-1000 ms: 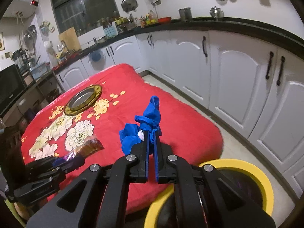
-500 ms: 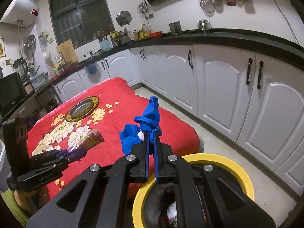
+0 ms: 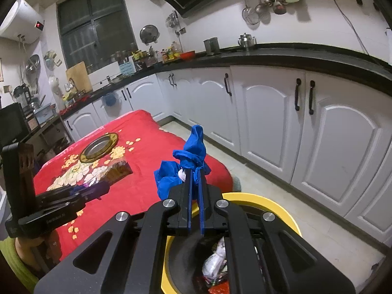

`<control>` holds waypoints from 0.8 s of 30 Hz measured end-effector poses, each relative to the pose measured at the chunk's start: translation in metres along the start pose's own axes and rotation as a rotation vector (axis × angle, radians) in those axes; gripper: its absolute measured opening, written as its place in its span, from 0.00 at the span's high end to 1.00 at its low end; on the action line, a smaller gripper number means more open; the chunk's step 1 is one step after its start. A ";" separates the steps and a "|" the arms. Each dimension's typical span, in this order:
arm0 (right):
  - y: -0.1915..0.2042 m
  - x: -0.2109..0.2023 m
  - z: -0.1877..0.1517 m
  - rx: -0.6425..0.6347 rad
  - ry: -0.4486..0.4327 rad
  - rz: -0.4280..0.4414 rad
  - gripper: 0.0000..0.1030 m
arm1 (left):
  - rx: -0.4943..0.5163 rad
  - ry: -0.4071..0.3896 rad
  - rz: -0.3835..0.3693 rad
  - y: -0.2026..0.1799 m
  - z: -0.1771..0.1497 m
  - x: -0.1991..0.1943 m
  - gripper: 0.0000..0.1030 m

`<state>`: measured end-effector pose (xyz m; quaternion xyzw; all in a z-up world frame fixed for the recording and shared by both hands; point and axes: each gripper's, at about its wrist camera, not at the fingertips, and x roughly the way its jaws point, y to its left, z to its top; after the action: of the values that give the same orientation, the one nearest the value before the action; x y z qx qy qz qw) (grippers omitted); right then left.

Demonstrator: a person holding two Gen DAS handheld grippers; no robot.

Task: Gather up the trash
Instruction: 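Carry the purple candy bag and blue cloth with both tools over the bin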

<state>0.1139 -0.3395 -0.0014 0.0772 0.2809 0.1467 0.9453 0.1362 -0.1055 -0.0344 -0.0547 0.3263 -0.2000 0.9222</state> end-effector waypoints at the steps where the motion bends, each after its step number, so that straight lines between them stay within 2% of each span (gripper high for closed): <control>1: -0.002 -0.003 -0.001 0.001 -0.004 -0.006 0.96 | 0.004 0.000 -0.003 -0.003 0.000 0.001 0.83; 16: -0.024 -0.029 -0.023 0.000 -0.010 -0.062 0.96 | 0.063 0.021 -0.060 -0.049 0.008 0.023 0.83; 24: -0.035 -0.032 -0.045 0.008 0.024 -0.077 0.96 | 0.079 0.049 -0.089 -0.066 0.010 0.041 0.83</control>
<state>0.0716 -0.3804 -0.0310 0.0685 0.2955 0.1098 0.9465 0.1493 -0.1823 -0.0350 -0.0278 0.3379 -0.2549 0.9056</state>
